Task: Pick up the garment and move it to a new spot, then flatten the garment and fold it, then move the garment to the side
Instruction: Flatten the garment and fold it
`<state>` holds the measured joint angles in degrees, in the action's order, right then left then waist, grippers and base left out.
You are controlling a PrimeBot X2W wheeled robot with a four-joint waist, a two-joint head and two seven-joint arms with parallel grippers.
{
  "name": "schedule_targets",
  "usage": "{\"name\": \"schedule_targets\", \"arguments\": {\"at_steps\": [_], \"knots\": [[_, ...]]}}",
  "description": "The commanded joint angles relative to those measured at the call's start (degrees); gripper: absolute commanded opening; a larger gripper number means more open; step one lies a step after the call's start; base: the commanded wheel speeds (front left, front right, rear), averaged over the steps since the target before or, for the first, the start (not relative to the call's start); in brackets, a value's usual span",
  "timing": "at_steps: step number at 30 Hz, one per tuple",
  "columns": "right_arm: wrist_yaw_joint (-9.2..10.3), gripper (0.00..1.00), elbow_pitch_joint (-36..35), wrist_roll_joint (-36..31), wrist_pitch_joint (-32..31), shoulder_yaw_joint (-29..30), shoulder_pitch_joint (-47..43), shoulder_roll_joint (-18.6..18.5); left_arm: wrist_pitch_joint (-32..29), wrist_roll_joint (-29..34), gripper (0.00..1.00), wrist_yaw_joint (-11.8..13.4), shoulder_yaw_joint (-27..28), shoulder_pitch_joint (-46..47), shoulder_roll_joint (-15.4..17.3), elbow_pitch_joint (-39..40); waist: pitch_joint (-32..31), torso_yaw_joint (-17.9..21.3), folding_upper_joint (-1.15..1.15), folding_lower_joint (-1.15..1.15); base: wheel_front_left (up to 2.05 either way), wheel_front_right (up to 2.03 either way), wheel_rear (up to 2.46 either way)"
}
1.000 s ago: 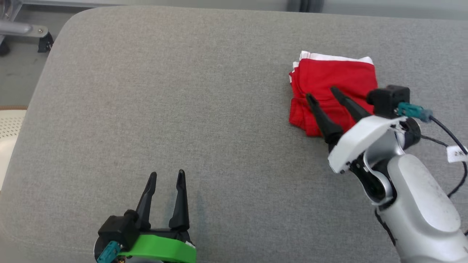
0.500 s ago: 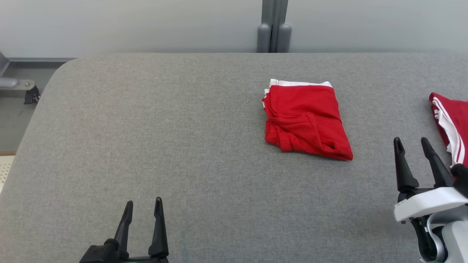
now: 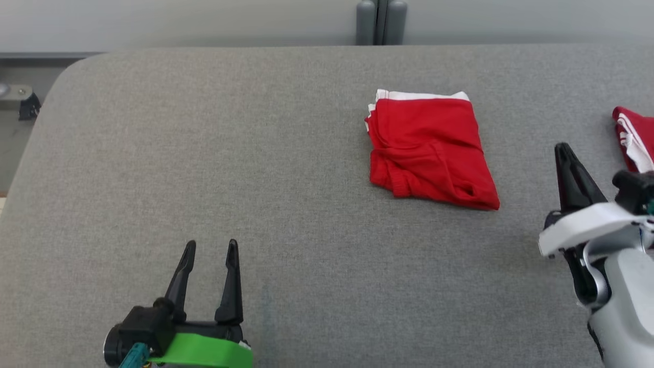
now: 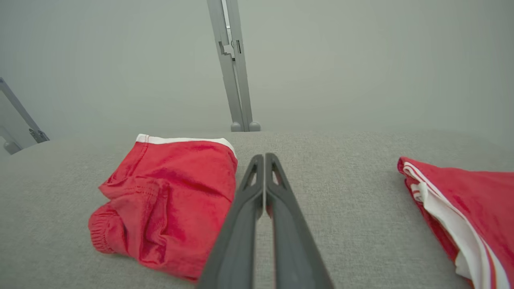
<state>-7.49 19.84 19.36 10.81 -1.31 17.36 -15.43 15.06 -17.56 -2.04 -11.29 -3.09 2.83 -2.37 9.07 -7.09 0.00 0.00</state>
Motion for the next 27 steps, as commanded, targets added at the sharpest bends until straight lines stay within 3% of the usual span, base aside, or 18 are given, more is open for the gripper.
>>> {"name": "schedule_targets", "arguments": {"at_steps": [1, 8, 14, 20, 27], "knots": [[0.01, 0.00, 1.5, -0.2, -0.9, -1.3, 2.8, 0.2, 0.1, 0.2, 1.00, -0.4, -0.2, 1.8, 0.1, -0.6, 4.8, -2.0, 0.00, 0.00, 0.00, 0.00, 0.00], [0.04, 0.00, 15.2, -1.2, -4.0, -10.3, 13.9, -0.6, 0.1, -0.5, 1.00, -0.9, -1.7, 5.2, 0.1, -2.4, 7.2, -4.2, 0.00, 0.00, 0.00, 0.00, 0.00], [0.04, 0.00, 22.6, 0.9, -3.0, -17.3, 18.2, -1.4, 0.1, -1.7, 1.00, -0.2, -2.7, 5.5, 0.1, -2.8, 7.1, -5.5, 0.00, 0.00, 0.00, 0.00, 0.00], [0.04, 0.00, 26.2, 4.6, -1.6, -22.6, 19.4, -2.1, 0.1, -1.9, 1.00, 0.1, -2.5, 4.8, 0.1, -2.9, 6.5, -5.9, 0.00, 0.00, 0.00, 0.00, 0.00], [0.04, 0.00, 25.2, 9.4, 0.2, -30.7, 18.9, -2.5, 0.1, -2.0, 1.00, 0.6, -2.6, 4.0, 0.1, -2.8, 5.5, -5.3, 0.00, 0.00, 0.00, 0.00, 0.00]]}}
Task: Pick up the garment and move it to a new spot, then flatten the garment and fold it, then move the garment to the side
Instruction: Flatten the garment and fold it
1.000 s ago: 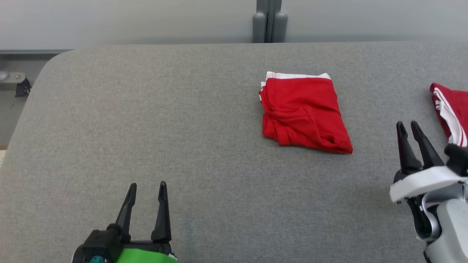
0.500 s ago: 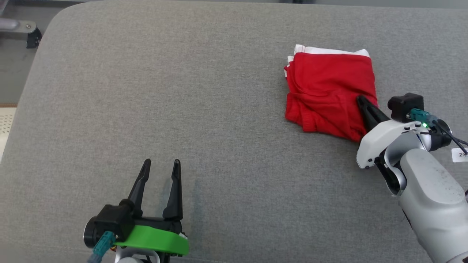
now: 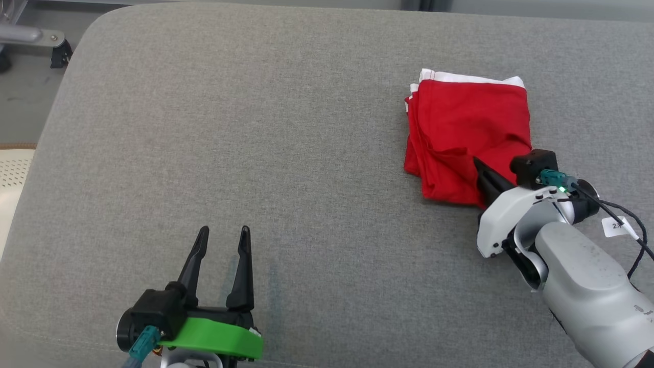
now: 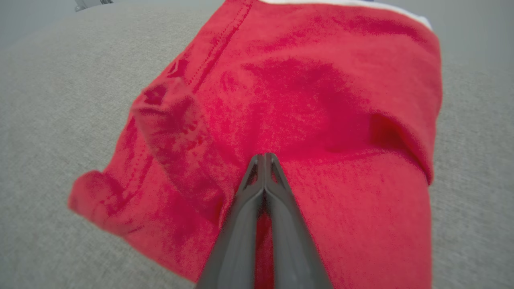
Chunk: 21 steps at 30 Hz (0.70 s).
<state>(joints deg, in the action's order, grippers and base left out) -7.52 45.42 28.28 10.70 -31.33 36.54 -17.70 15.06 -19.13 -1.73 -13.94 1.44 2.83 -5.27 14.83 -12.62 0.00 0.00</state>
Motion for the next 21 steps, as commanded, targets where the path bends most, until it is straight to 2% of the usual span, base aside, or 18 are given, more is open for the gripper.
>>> {"name": "schedule_targets", "arguments": {"at_steps": [1, 14, 17, 21], "knots": [[0.07, 0.00, -0.7, 1.1, 0.3, -1.7, -0.3, -0.3, 0.1, -0.5, 1.00, 0.3, 0.1, -0.6, 0.1, 0.2, -0.4, 0.3, 0.00, 0.00, 0.00, 0.00, 0.00], [0.07, 0.00, -4.7, 8.0, 1.3, -16.0, -2.8, -0.6, 0.1, 0.1, 1.00, 0.6, 1.5, -3.1, 0.1, -0.3, -5.0, 2.1, 0.00, 0.00, 0.00, 0.00, 0.00], [0.07, 0.00, -5.2, 9.0, 3.0, -15.8, -3.8, -0.6, 0.1, 0.7, 1.00, 0.4, 2.2, -4.0, 0.1, -0.7, -7.0, 3.1, 0.00, 0.00, 0.00, 0.00, 0.00], [0.07, 0.00, -6.7, 8.7, 4.3, -11.9, -6.5, -1.0, 0.1, 1.2, 1.00, 0.2, 3.6, -5.4, 0.1, -1.2, -9.9, 4.3, 0.00, 0.00, 0.00, 0.00, 0.00]]}}
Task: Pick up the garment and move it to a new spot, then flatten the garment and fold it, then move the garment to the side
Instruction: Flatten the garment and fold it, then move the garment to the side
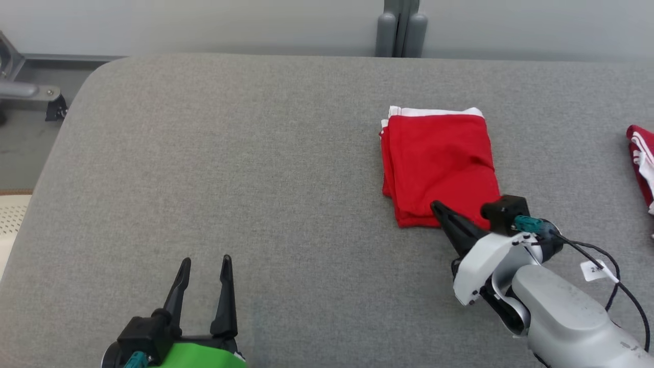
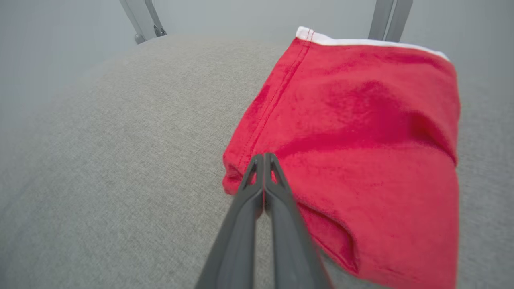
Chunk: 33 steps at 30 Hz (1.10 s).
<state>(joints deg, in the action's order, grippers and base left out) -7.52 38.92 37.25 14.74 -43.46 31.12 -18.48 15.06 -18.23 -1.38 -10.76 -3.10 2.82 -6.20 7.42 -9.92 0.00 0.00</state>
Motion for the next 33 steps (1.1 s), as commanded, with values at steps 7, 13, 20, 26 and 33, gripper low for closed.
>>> {"name": "schedule_targets", "arguments": {"at_steps": [7, 13, 20, 26, 33], "knots": [[0.07, 1.00, -10.9, -7.5, 0.4, 18.8, -12.5, -1.1, 0.1, 1.4, 1.00, -1.1, 3.6, -3.5, 0.2, -0.9, -6.5, 3.8, 0.00, 0.00, 0.00, 0.00, 0.00], [0.07, 1.00, -19.0, -14.2, 0.4, 33.7, -23.5, 1.4, 0.1, 2.7, 1.00, -3.1, 5.1, -5.1, 0.2, -1.9, -8.4, 4.9, 0.00, 0.00, 0.00, 0.00, 0.00], [0.06, 1.00, -23.3, -17.5, 0.4, 41.1, -32.0, 3.9, 0.1, 2.3, 1.00, -4.2, 5.9, -5.4, 0.2, -3.1, -9.4, 5.8, 0.00, 0.00, 0.00, 0.00, 0.00], [0.07, 1.00, -22.4, -18.6, 0.4, 43.2, -34.6, 4.6, 0.1, 2.9, 1.00, -5.2, 5.5, -5.3, 0.2, -4.7, -9.5, 6.1, 0.00, 0.00, 0.00, 0.00, 0.00], [0.07, 1.00, -21.6, -18.5, 0.4, 43.1, -33.9, 5.6, 0.1, 3.0, 1.00, -5.6, 5.3, -4.6, 0.2, -5.2, -9.0, 5.8, 0.00, 0.00, 0.00, 0.00, 0.00]]}}
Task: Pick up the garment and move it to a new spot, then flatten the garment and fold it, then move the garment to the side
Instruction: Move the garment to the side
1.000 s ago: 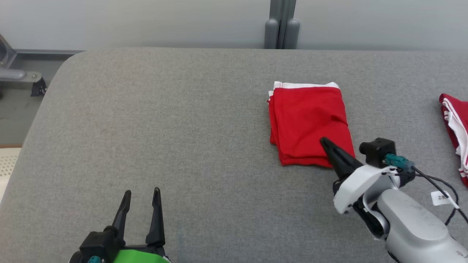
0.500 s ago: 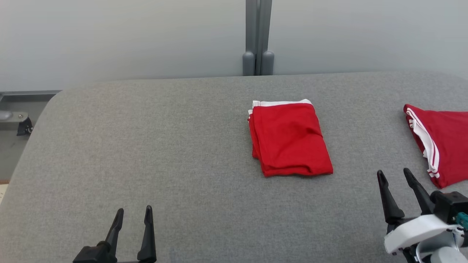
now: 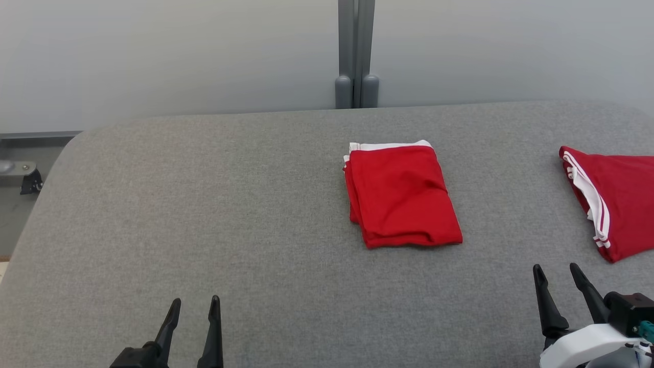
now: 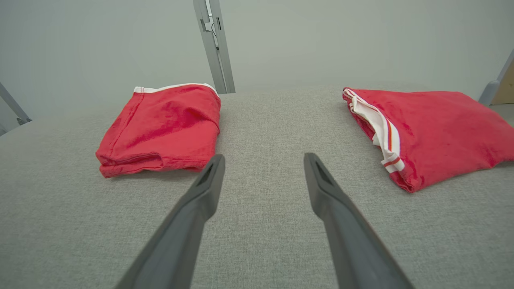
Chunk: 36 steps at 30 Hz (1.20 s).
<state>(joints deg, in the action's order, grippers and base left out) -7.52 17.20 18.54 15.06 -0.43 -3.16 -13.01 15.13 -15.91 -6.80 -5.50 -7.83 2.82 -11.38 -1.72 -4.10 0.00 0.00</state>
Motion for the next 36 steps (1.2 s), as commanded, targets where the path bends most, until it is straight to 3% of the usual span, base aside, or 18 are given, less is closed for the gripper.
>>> {"name": "schedule_targets", "arguments": {"at_steps": [1, 8, 13, 18, 20, 25, 33, 34, 36], "knots": [[0.07, 1.00, 0.3, 0.5, 0.1, 0.0, 0.6, 0.1, 0.0, 0.7, 1.00, -0.2, 0.0, 0.2, 0.2, -0.1, 0.2, -0.1, 0.00, 0.00, 0.00, 0.00, 0.00], [0.07, 1.00, 3.4, 7.8, -1.0, -3.3, 3.8, -0.2, 0.0, 0.2, 1.00, -0.3, -0.9, 0.7, 0.2, -0.3, 1.7, -0.9, 0.00, 0.00, 0.00, 0.00, 0.00], [0.06, 1.00, 2.9, 18.7, -12.7, -5.0, 11.9, -2.1, 0.0, -0.4, 1.00, -0.3, -2.0, 2.6, 0.2, 0.1, 6.2, -1.6, 0.00, 0.00, 0.00, 0.00, 0.00], [0.05, 1.00, 4.2, 22.4, -25.1, -5.4, 23.1, -3.7, 0.0, -0.9, 1.00, -0.4, -4.8, 5.7, 0.2, -0.4, 12.5, -3.1, 0.00, 0.00, 0.00, 0.00, 0.00], [0.06, 1.00, 6.6, 20.6, -28.0, -4.9, 27.6, -4.4, 0.0, -1.2, 1.00, -0.4, -5.7, 7.1, 0.2, -0.7, 14.6, -4.0, 0.00, 0.00, 0.00, 0.00, 0.00], [0.03, 1.00, 15.5, 17.5, -32.4, -2.1, 36.0, -1.9, 0.0, -2.8, 1.00, -0.2, -7.6, 9.7, 0.2, -0.9, 18.0, -6.8, 0.00, 0.00, 0.00, 0.00, 0.00], [0.04, 1.00, 25.5, 16.9, -34.5, -0.1, 40.2, 1.6, 0.0, -4.0, 1.00, 0.8, -9.2, 10.8, 0.2, -0.6, 18.9, -9.0, 0.00, 0.00, 0.00, 0.00, 0.00], [0.04, 0.00, 26.0, 17.1, -34.3, 0.1, 40.2, 1.8, 0.0, -4.0, 1.00, 1.1, -9.1, 10.8, 0.2, -0.6, 18.9, -8.8, 0.00, 0.00, 0.00, 0.00, 0.00], [0.04, 0.00, 26.1, 18.8, -33.8, 0.2, 40.5, 2.7, 0.0, -4.0, 1.00, 1.3, -8.8, 10.8, 0.2, -0.5, 18.8, -8.0, 0.00, 0.00, 0.00, 0.00, 0.00]]}}
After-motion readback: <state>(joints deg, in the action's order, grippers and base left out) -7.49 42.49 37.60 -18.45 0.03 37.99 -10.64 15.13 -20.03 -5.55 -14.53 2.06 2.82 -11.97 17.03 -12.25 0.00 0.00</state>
